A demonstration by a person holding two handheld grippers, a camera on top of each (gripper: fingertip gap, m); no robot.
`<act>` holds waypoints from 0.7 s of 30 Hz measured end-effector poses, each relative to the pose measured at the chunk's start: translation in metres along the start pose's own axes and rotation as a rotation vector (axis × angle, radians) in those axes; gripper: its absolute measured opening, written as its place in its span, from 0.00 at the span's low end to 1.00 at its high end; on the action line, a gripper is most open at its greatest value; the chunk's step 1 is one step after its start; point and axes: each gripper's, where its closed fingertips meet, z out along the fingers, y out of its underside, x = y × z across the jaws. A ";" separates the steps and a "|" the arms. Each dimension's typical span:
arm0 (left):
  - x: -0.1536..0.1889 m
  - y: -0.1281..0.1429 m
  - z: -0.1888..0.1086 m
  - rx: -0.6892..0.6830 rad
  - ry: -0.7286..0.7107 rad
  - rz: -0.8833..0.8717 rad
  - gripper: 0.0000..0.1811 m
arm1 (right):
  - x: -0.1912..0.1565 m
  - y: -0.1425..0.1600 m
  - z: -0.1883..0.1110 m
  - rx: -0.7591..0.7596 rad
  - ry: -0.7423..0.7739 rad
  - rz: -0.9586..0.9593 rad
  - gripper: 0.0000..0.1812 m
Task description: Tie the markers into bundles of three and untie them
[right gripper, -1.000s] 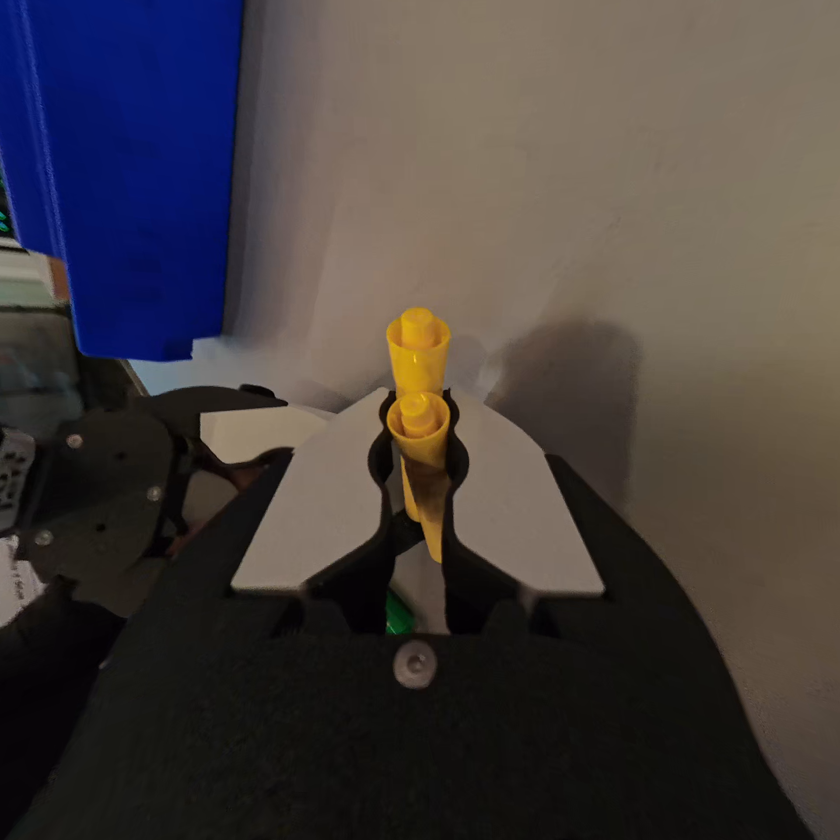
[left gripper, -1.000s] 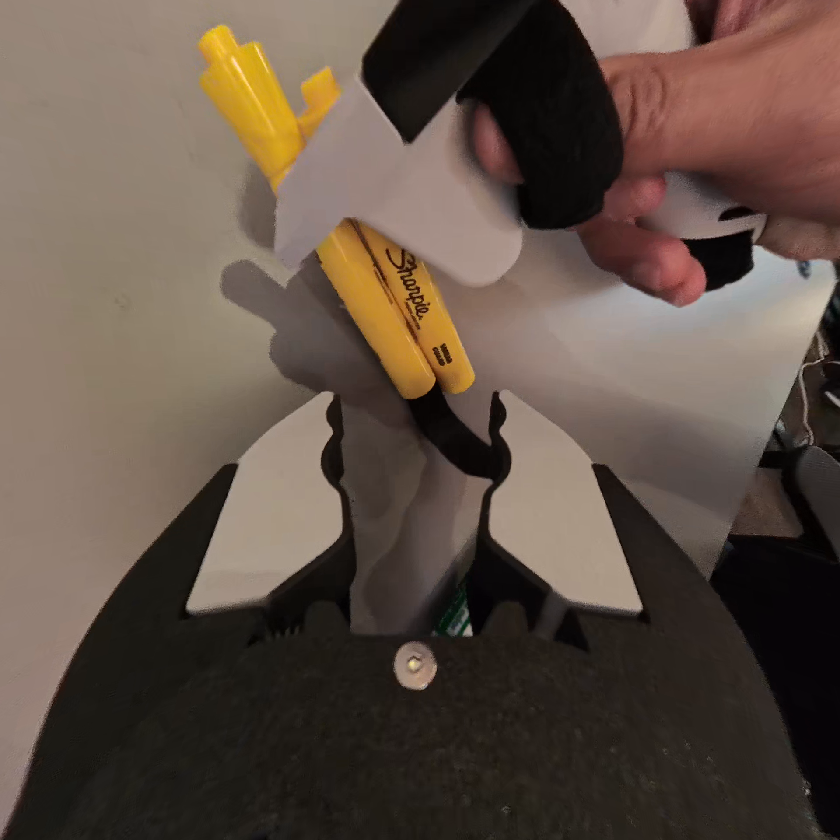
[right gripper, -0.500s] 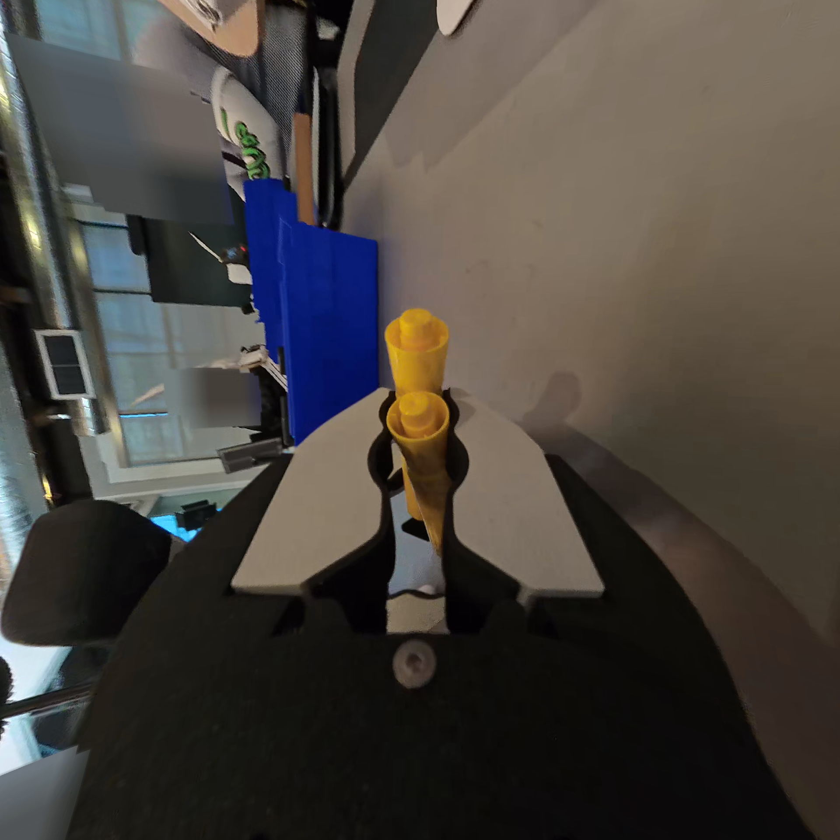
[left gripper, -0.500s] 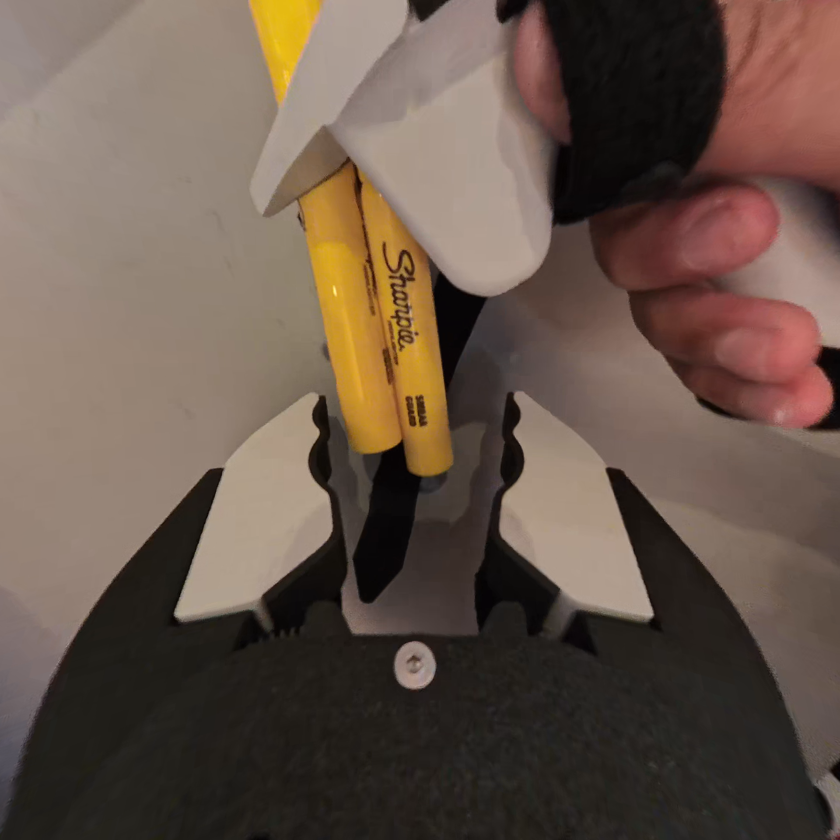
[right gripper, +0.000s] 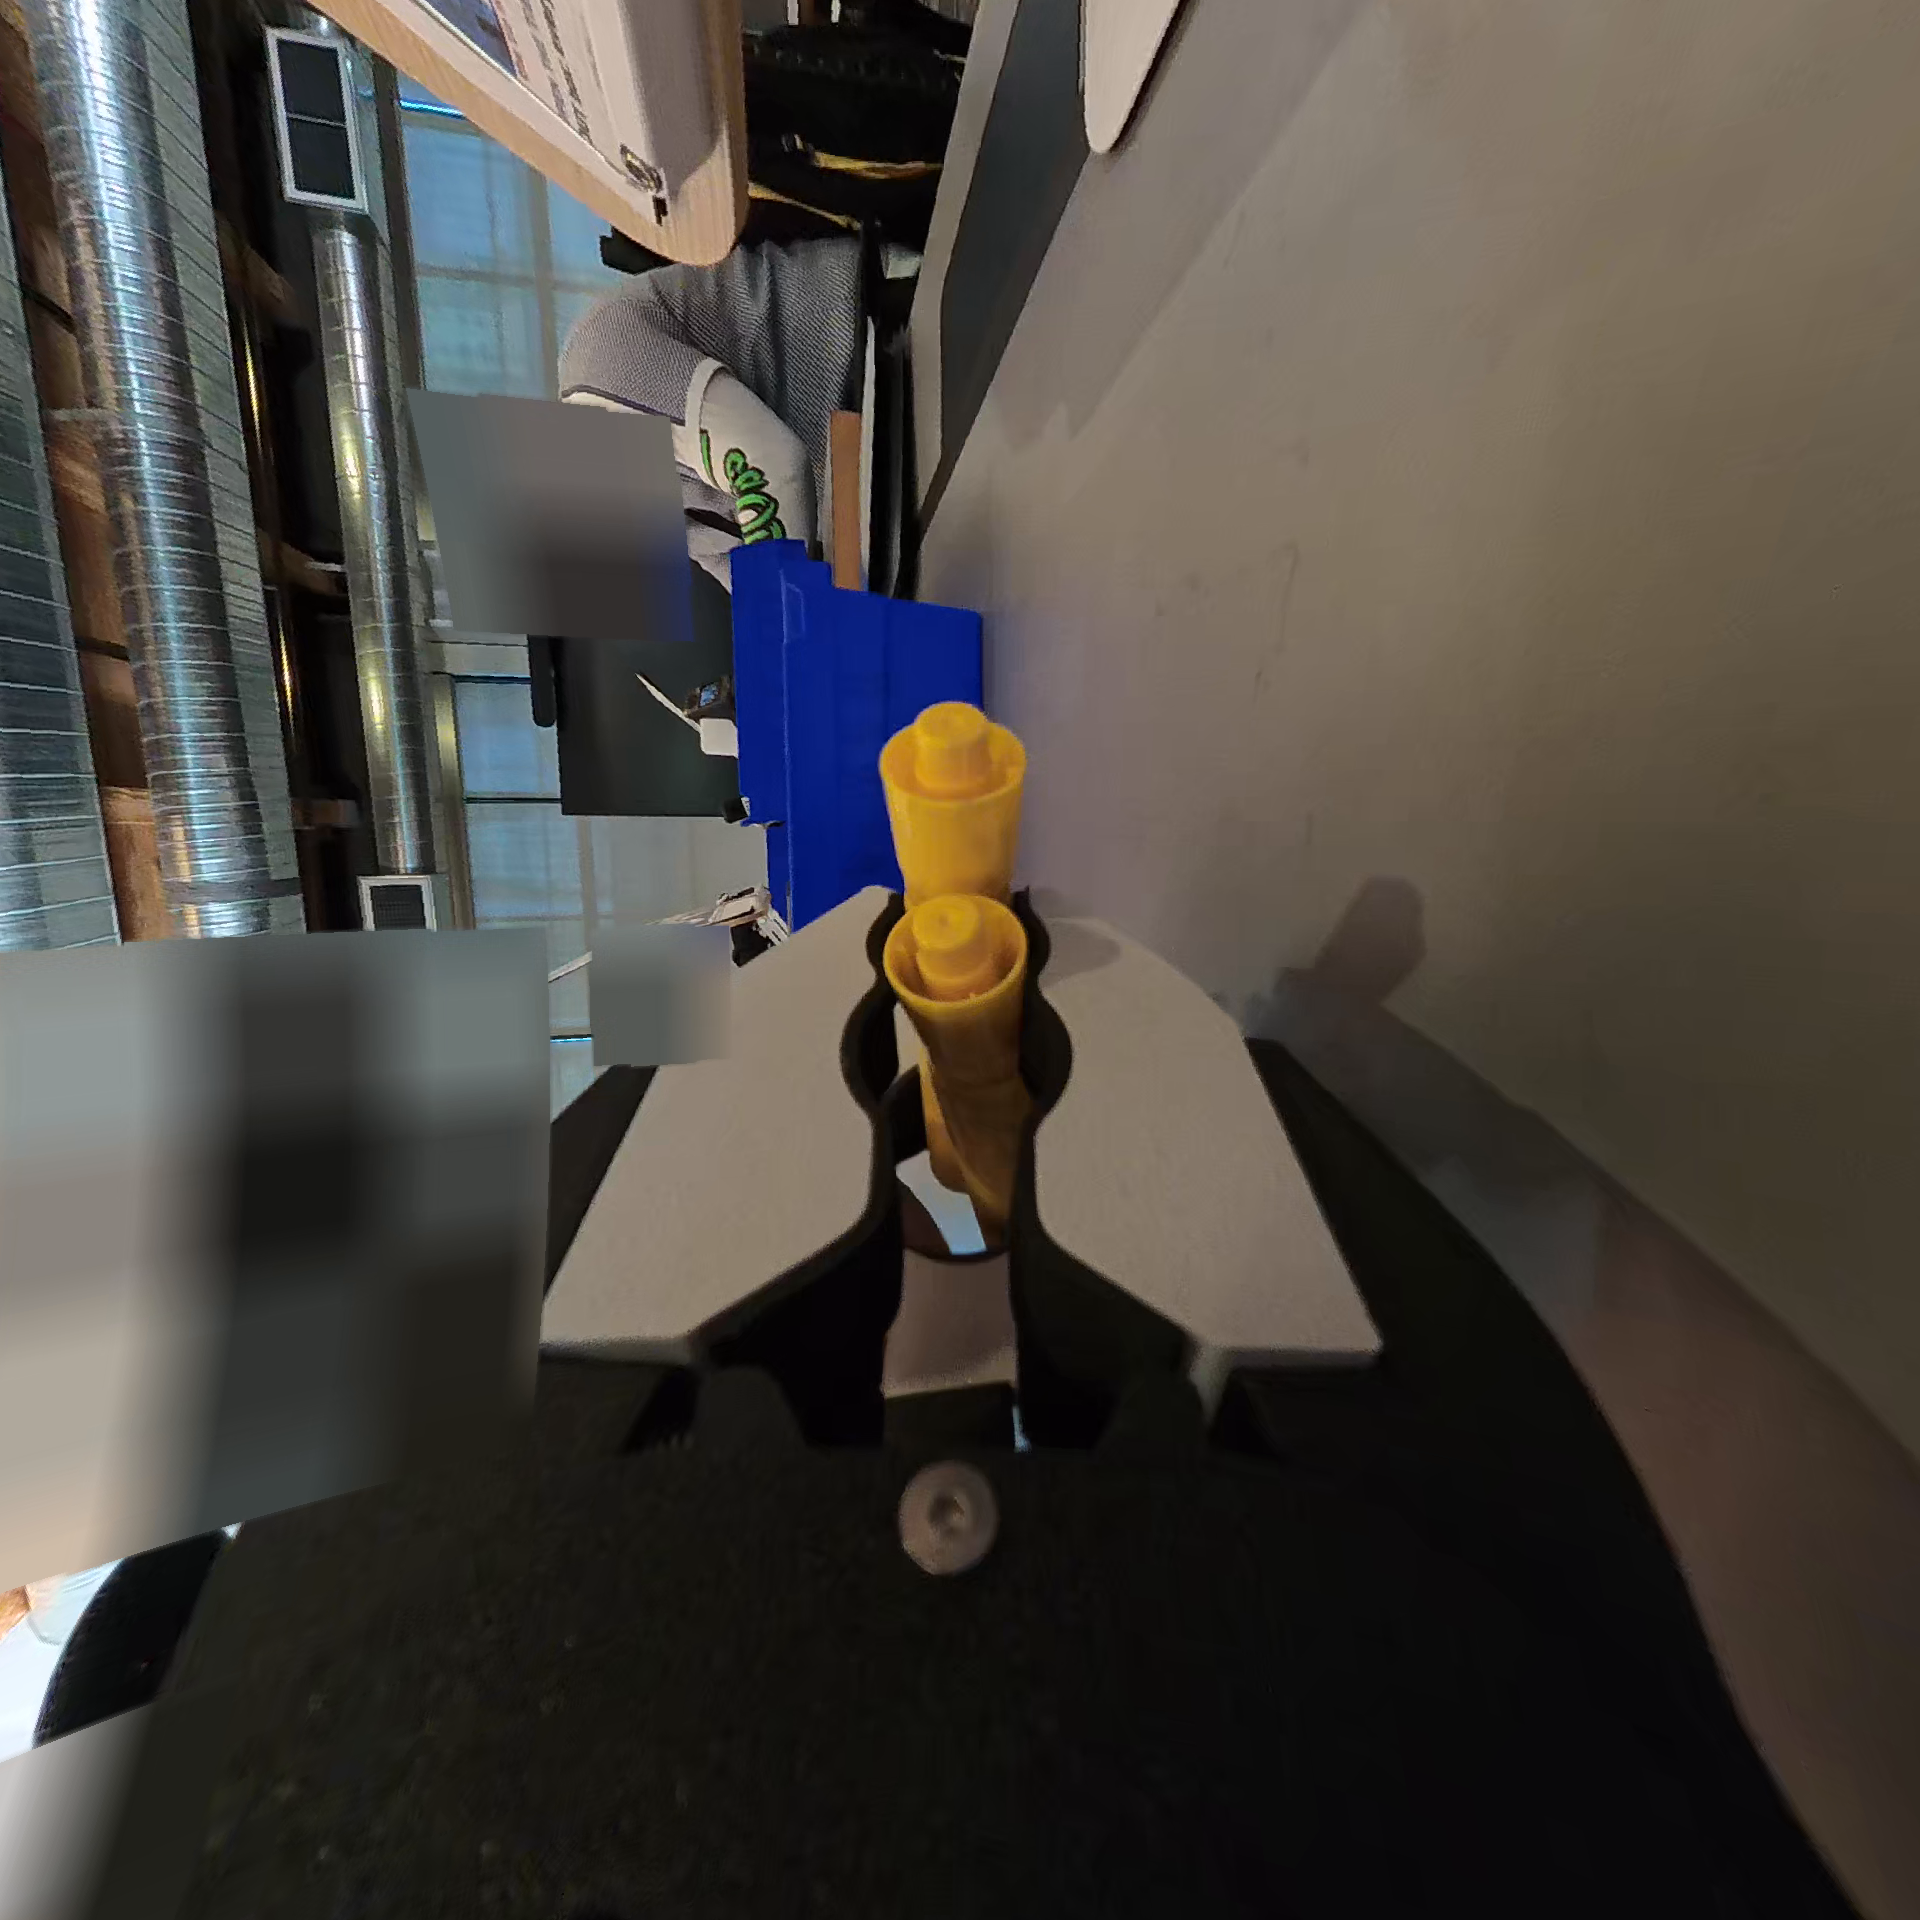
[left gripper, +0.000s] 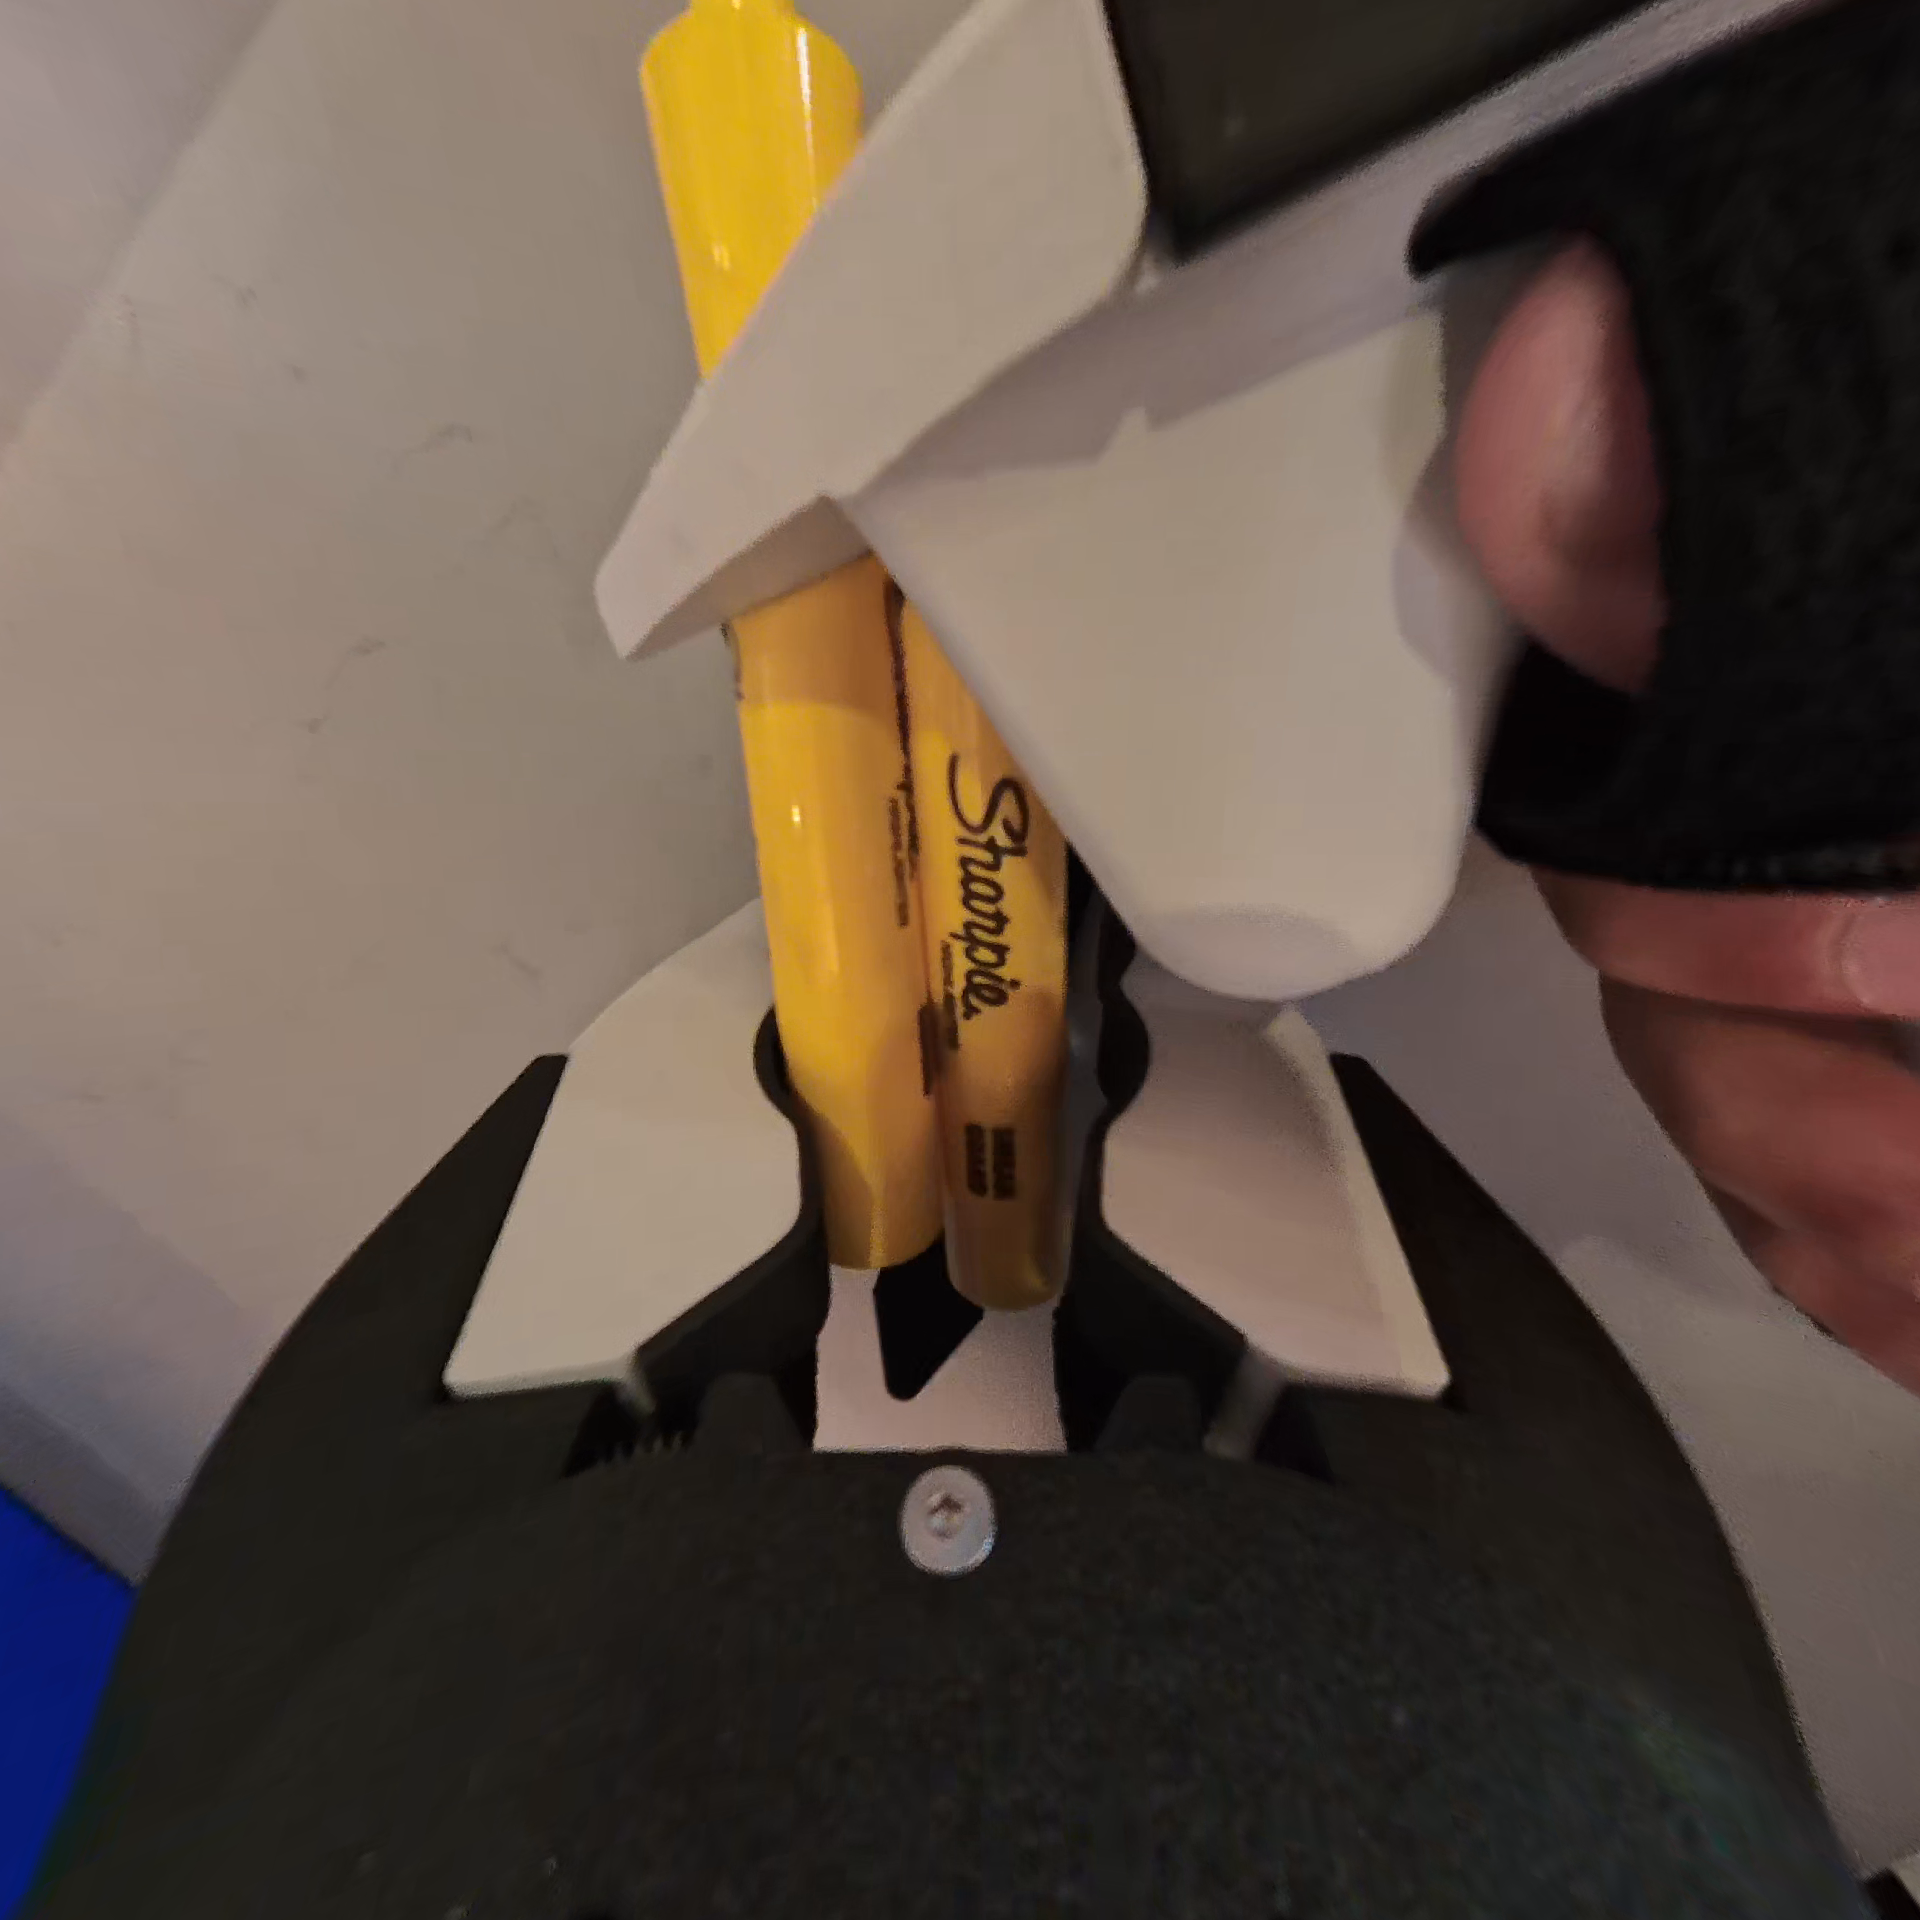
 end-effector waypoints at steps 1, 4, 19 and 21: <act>-0.002 -0.001 -0.001 -0.001 -0.010 0.006 0.28 | 0.000 0.000 0.000 0.007 0.000 -0.001 0.10; -0.003 -0.001 -0.001 -0.018 -0.015 0.020 0.25 | -0.002 0.003 0.000 0.022 -0.011 0.003 0.10; -0.005 -0.002 0.000 -0.090 -0.052 0.085 0.23 | -0.008 0.008 -0.006 0.069 -0.021 -0.024 0.11; -0.008 -0.002 -0.003 -0.090 -0.073 0.115 0.23 | -0.009 0.010 -0.007 0.043 -0.042 -0.028 0.11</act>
